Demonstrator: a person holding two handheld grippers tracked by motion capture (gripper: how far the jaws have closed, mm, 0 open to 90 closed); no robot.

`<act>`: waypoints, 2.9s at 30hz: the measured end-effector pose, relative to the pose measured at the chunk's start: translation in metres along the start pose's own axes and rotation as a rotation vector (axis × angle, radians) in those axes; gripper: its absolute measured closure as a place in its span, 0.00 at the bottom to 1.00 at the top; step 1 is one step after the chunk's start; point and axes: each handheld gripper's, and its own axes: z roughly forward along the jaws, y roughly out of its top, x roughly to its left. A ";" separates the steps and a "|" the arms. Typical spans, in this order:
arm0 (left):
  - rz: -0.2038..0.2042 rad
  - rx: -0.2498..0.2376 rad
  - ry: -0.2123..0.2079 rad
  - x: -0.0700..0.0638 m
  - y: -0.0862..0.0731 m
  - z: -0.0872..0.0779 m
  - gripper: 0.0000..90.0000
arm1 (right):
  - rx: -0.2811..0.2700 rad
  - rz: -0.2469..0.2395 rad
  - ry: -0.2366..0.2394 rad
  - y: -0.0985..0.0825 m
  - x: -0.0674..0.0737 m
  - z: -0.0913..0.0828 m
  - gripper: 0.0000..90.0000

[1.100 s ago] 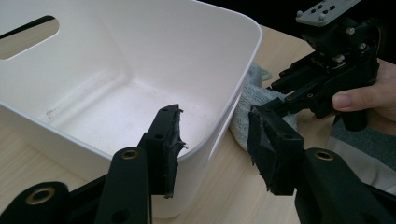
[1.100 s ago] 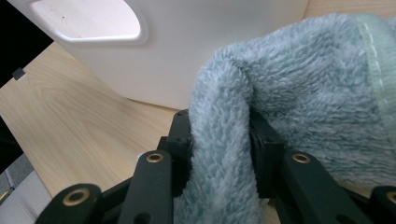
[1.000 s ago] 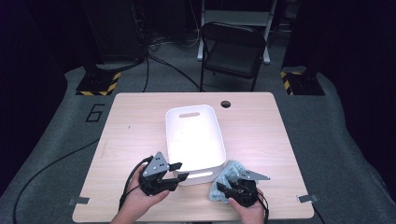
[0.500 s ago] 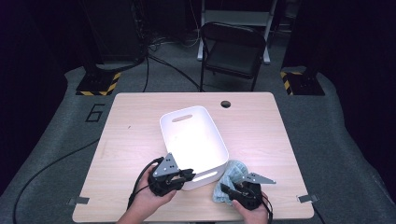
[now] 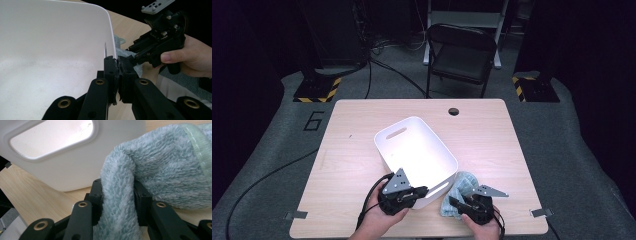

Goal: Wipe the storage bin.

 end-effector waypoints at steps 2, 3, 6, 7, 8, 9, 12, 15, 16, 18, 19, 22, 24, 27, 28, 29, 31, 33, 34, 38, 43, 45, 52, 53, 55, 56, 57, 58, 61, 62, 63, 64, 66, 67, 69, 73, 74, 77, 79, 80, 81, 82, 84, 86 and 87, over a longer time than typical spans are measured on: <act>0.008 0.007 0.011 -0.001 0.001 -0.001 0.96 | 0.002 0.001 -0.003 0.000 -0.001 -0.001 0.73; 0.009 0.008 0.009 0.000 0.000 -0.002 0.95 | -0.003 -0.006 -0.004 0.000 -0.001 0.000 0.73; 0.012 0.022 0.015 0.001 0.000 -0.001 0.92 | -0.007 0.001 -0.002 0.001 -0.002 0.000 0.73; 0.005 0.026 0.010 0.000 -0.001 0.000 0.91 | -0.007 0.001 -0.003 0.001 -0.001 -0.001 0.74; 0.005 0.027 0.007 0.000 -0.001 0.000 0.89 | -0.008 -0.005 -0.003 0.001 -0.001 -0.001 0.74; 0.012 0.027 0.008 -0.001 -0.001 0.000 0.87 | -0.013 -0.004 -0.002 0.001 0.000 0.000 0.74; 0.031 0.031 0.019 -0.002 -0.002 0.000 0.87 | -0.014 -0.009 -0.002 0.002 0.001 0.001 0.74; 0.021 0.045 0.024 -0.001 -0.002 0.001 0.85 | -0.010 -0.016 -0.003 0.002 0.002 0.003 0.74; 0.026 0.058 0.027 0.000 -0.003 0.002 0.84 | -0.012 -0.015 -0.003 0.002 0.002 0.003 0.74; 0.032 0.066 0.041 -0.001 -0.004 0.004 0.85 | -0.012 -0.015 -0.002 0.003 0.002 0.003 0.74; 0.029 0.065 0.038 -0.001 -0.004 0.004 0.86 | -0.013 -0.013 -0.001 0.003 0.002 0.003 0.74; 0.027 0.066 0.019 0.000 -0.003 0.004 0.89 | -0.016 -0.012 -0.001 0.002 0.000 0.003 0.74; 0.029 0.065 0.009 0.000 -0.003 0.005 0.90 | -0.014 -0.005 -0.003 0.002 0.000 0.002 0.74; 0.032 0.065 -0.037 -0.005 -0.002 0.009 0.93 | -0.020 -0.004 -0.008 0.003 -0.001 0.001 0.74; 0.034 0.065 -0.031 -0.006 -0.002 0.010 0.93 | -0.021 -0.004 -0.009 0.002 -0.002 0.000 0.74; 0.032 0.066 -0.032 -0.007 -0.002 0.010 0.93 | -0.019 -0.002 -0.009 0.002 -0.003 0.000 0.74; 0.021 0.065 -0.036 -0.006 -0.002 0.010 0.93 | -0.018 0.006 -0.011 0.002 -0.003 -0.001 0.74; 0.018 0.063 -0.034 -0.006 -0.002 0.010 0.93 | -0.017 -0.005 -0.009 0.002 -0.003 -0.001 0.74; 0.018 0.062 -0.032 -0.007 -0.002 0.010 0.93 | -0.015 -0.011 -0.008 0.002 -0.002 -0.001 0.74; 0.010 0.054 -0.033 -0.007 -0.003 0.010 0.93 | -0.005 -0.012 -0.010 0.002 0.000 0.003 0.74; 0.015 0.051 -0.053 -0.005 -0.004 0.010 0.92 | -0.007 -0.017 -0.006 0.002 -0.001 0.004 0.74; 0.018 0.052 -0.050 -0.005 -0.004 0.010 0.92 | -0.008 -0.014 -0.006 0.002 -0.001 0.005 0.74; 0.028 0.046 -0.036 -0.007 -0.004 0.011 0.93 | -0.009 -0.016 -0.002 0.003 -0.001 0.007 0.74; 0.028 0.046 -0.037 -0.007 -0.005 0.011 0.93 | -0.010 -0.018 -0.001 0.004 -0.001 0.007 0.74; 0.028 0.047 -0.043 -0.007 -0.005 0.010 0.93 | -0.009 -0.014 0.002 0.005 -0.001 0.006 0.74; 0.027 0.047 -0.046 -0.007 -0.005 0.010 0.93 | -0.012 -0.015 0.003 0.006 -0.001 0.005 0.74; 0.027 0.047 -0.047 -0.007 -0.005 0.010 0.93 | -0.013 -0.014 0.002 0.007 -0.001 0.004 0.74; 0.028 0.048 -0.049 -0.006 -0.005 0.010 0.93 | -0.016 -0.017 0.006 0.009 -0.001 0.003 0.74; 0.031 0.047 -0.048 -0.006 -0.005 0.010 0.93 | -0.034 -0.031 0.010 0.013 0.001 -0.001 0.74; 0.033 0.048 -0.048 -0.007 -0.005 0.010 0.93 | -0.036 -0.025 0.013 0.015 0.002 -0.003 0.74; 0.036 0.047 -0.045 -0.007 -0.005 0.010 0.93 | -0.045 -0.028 0.017 0.016 0.003 -0.005 0.74; 0.039 0.048 -0.042 -0.007 -0.005 0.010 0.93 | -0.051 -0.028 0.022 0.018 0.005 -0.007 0.74; 0.041 0.050 -0.041 -0.007 -0.005 0.010 0.93 | -0.071 -0.050 0.026 0.023 0.010 -0.013 0.74; 0.039 0.046 -0.043 -0.007 -0.005 0.010 0.93 | -0.081 -0.065 0.024 0.026 0.013 -0.016 0.74; 0.034 0.045 -0.045 -0.007 -0.005 0.010 0.93 | -0.105 -0.093 0.019 0.032 0.021 -0.022 0.74; 0.024 0.045 -0.050 -0.007 -0.005 0.010 0.93 | -0.142 -0.142 0.019 0.040 0.035 -0.032 0.74; 0.025 0.042 -0.046 -0.007 -0.005 0.010 0.93 | -0.151 -0.143 0.028 0.042 0.037 -0.035 0.74; 0.027 0.045 -0.049 -0.007 -0.005 0.010 0.93 | -0.155 -0.160 0.030 0.044 0.039 -0.037 0.74; 0.027 0.045 -0.050 -0.007 -0.005 0.010 0.93 | -0.156 -0.157 0.036 0.043 0.038 -0.036 0.74; 0.026 0.044 -0.051 -0.007 -0.005 0.010 0.93 | -0.160 -0.150 0.054 0.041 0.034 -0.033 0.74; 0.034 0.045 -0.048 -0.007 -0.005 0.010 0.93 | -0.151 -0.148 0.057 0.041 0.032 -0.032 0.74; 0.024 0.044 -0.052 -0.007 -0.005 0.011 0.92 | -0.143 -0.144 0.057 0.040 0.030 -0.031 0.74; 0.026 0.043 -0.047 -0.007 -0.005 0.011 0.92 | -0.125 -0.136 0.055 0.037 0.027 -0.027 0.74; 0.026 0.043 -0.047 -0.007 -0.005 0.011 0.92 | -0.100 -0.130 0.046 0.033 0.025 -0.023 0.74; 0.026 0.043 -0.045 -0.008 -0.005 0.011 0.92 | -0.090 -0.123 0.046 0.031 0.024 -0.020 0.74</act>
